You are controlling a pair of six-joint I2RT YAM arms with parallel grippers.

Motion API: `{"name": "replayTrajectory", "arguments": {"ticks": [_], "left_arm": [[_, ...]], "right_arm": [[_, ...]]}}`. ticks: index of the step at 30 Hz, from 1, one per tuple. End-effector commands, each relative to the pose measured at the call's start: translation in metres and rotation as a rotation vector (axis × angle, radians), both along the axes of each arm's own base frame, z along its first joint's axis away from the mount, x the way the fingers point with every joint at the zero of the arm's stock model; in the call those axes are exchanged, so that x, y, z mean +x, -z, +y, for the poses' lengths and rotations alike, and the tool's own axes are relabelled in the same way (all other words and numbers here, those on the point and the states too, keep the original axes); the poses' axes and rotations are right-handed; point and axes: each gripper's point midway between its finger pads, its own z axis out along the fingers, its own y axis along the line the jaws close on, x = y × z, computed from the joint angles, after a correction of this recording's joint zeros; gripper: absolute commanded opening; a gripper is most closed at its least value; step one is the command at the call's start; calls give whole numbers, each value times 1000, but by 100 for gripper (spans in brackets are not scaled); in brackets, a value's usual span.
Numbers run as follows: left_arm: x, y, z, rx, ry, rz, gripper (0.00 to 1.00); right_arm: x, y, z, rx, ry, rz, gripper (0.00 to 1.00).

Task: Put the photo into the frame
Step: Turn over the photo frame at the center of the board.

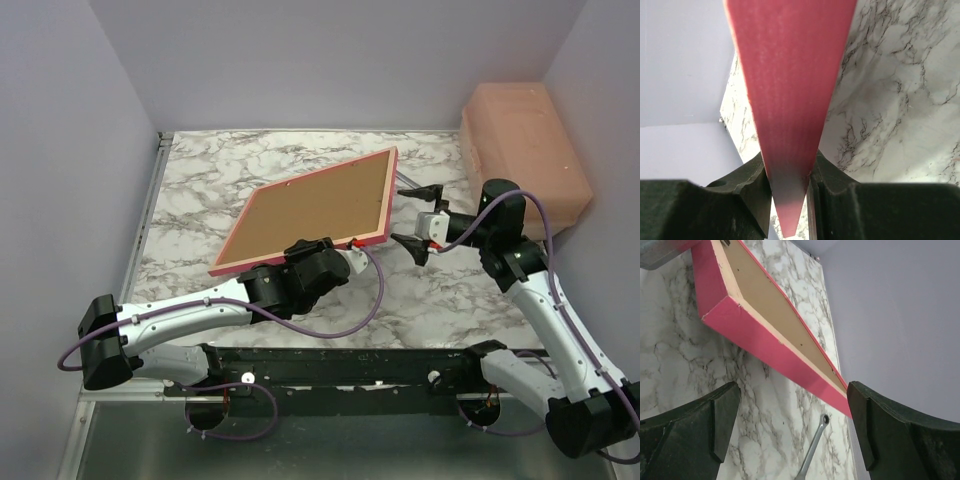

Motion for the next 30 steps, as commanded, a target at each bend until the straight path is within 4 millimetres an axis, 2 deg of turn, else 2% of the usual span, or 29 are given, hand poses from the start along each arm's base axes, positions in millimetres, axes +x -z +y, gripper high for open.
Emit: {"name": "replayTrajectory", "arguments": {"ticks": [1, 7, 13, 16, 19, 22, 25, 30], "left_arm": [[-4, -34, -14, -187, 5, -7, 9], [-6, -29, -17, -178, 10, 12, 9], [-7, -30, -20, -177, 8, 18, 9], [-7, -31, -20, -177, 9, 16, 9], [-7, -31, -19, -178, 7, 14, 9], [-7, -32, -18, -176, 5, 10, 10], [-6, -33, -17, -170, -1, 4, 11], [-5, -39, -16, -176, -2, -5, 20]], "right_arm": [[-8, -25, 21, 12, -191, -129, 94], [-7, -20, 47, 2, -293, -120, 88], [-15, 8, 68, -79, -373, -67, 74], [-18, 16, 70, -92, -390, -49, 67], [-19, 16, 70, -91, -386, -50, 58], [-21, 17, 69, -93, -384, -45, 53], [-23, 19, 68, -94, -386, -35, 41], [-24, 20, 67, -94, -385, -31, 25]]}}
